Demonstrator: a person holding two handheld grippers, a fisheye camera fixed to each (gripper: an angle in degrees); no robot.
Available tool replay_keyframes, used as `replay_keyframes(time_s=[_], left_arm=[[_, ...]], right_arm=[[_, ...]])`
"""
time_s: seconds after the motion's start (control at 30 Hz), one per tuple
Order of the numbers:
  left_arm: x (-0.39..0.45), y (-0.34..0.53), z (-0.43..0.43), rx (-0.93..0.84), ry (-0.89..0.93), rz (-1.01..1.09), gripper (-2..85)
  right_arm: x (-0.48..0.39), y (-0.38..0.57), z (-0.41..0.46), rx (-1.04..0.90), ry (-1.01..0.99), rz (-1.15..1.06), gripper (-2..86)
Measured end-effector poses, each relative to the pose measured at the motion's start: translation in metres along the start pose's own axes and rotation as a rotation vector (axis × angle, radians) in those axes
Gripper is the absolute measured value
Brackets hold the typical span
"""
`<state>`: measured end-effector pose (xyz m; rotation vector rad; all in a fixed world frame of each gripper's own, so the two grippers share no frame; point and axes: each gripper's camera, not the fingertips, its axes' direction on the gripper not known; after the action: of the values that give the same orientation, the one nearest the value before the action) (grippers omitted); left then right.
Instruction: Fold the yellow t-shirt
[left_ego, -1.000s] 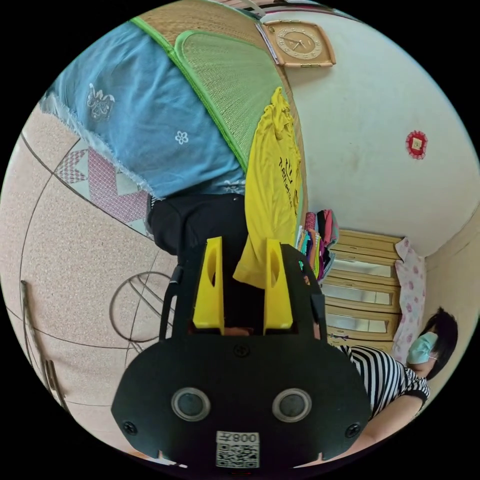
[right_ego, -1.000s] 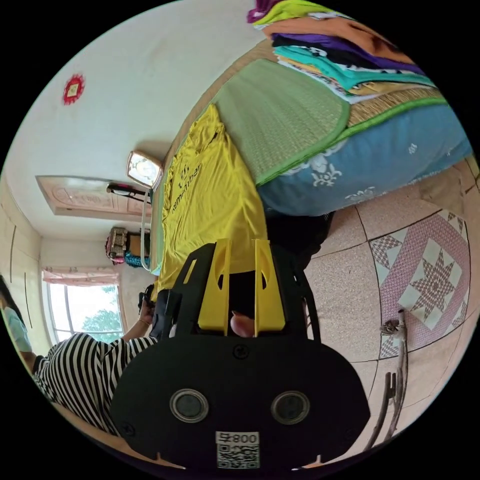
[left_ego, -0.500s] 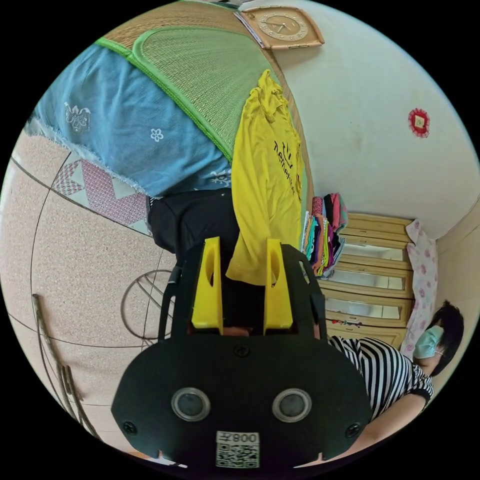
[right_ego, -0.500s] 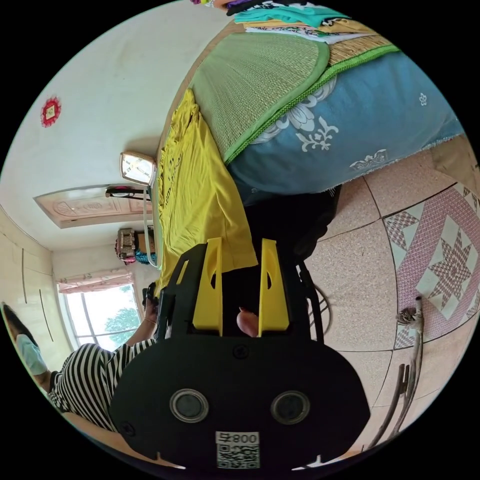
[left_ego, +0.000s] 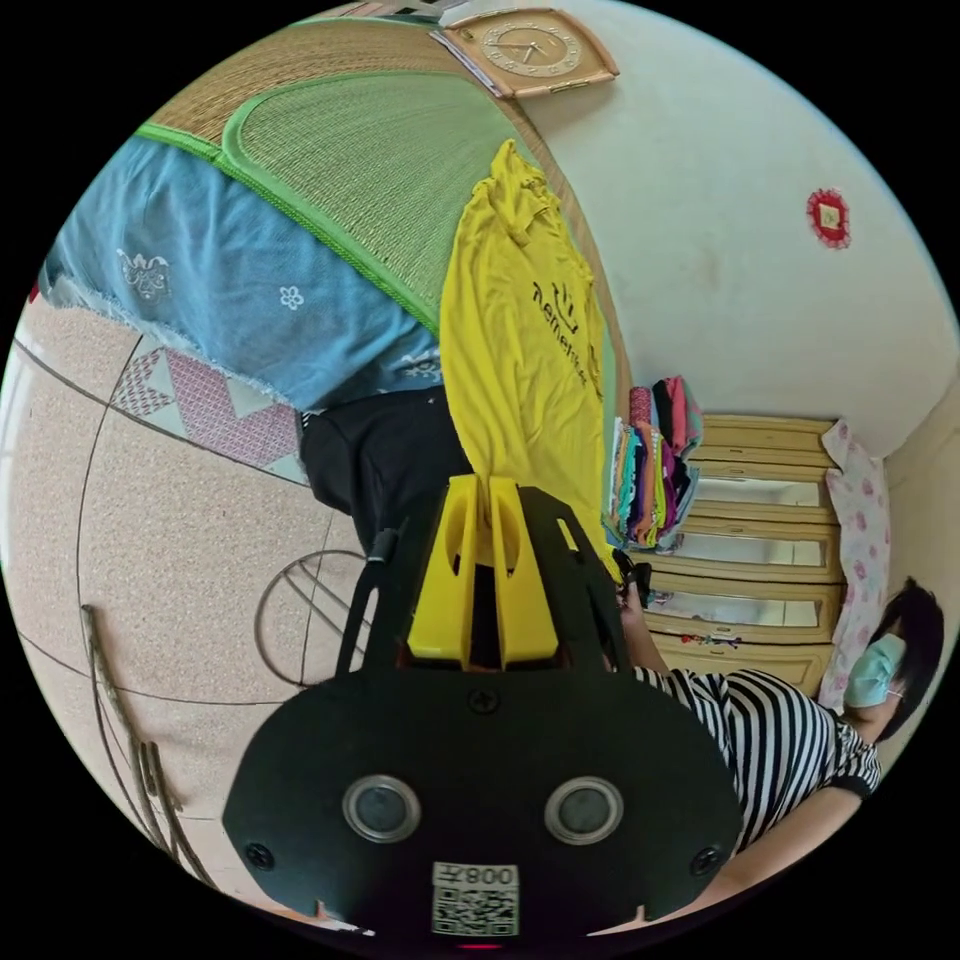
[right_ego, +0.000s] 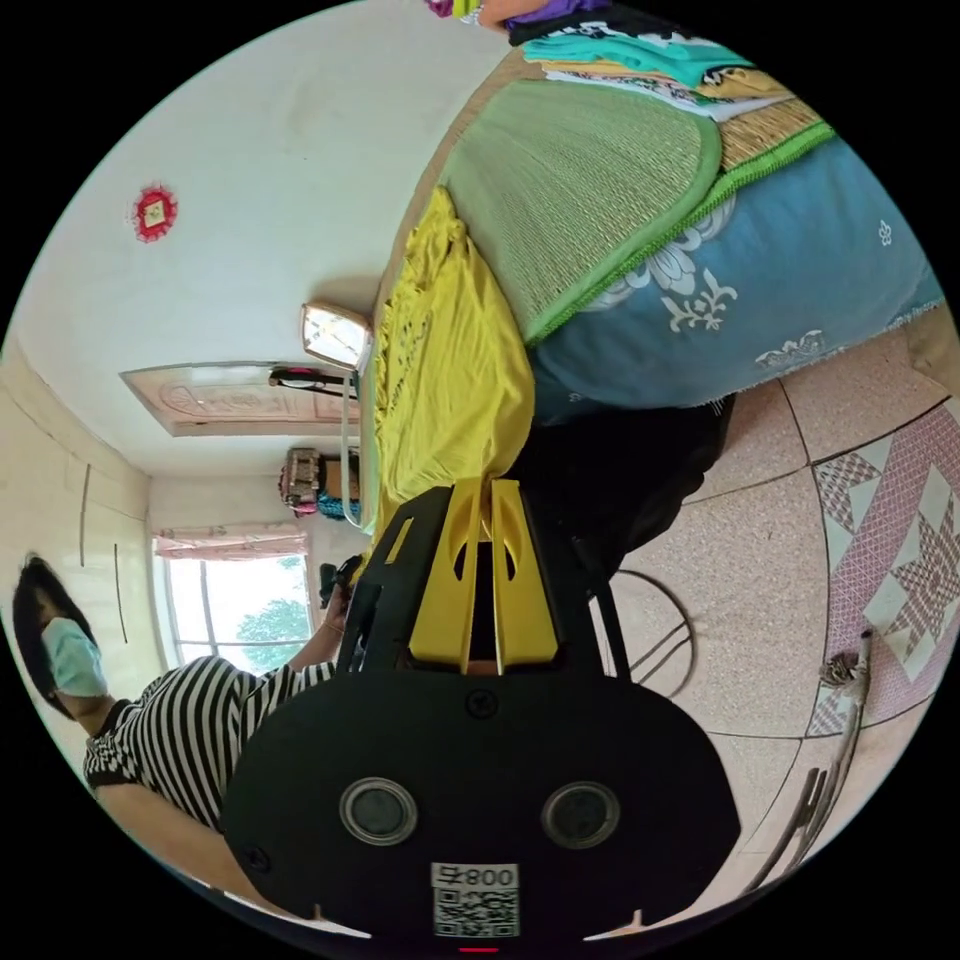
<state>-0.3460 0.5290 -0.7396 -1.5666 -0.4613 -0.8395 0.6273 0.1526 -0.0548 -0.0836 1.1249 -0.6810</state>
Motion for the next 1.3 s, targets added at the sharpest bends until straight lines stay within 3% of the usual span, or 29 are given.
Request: replay_keyframes(time_s=[0.5, 1.3], left_arm=[[0.026, 0.051, -0.046, 0.144, 0.256, 0.124, 1.7], [0.091, 0.136, -0.150, 0.282, 0.419, 0.352, 1.5]], right_arm=[[-0.037, 0.041, -0.063, 0.060, -0.140, -0.234, 1.0], [-0.085, 0.207, -0.166, 0.181, -0.248, -0.537, 1.0]])
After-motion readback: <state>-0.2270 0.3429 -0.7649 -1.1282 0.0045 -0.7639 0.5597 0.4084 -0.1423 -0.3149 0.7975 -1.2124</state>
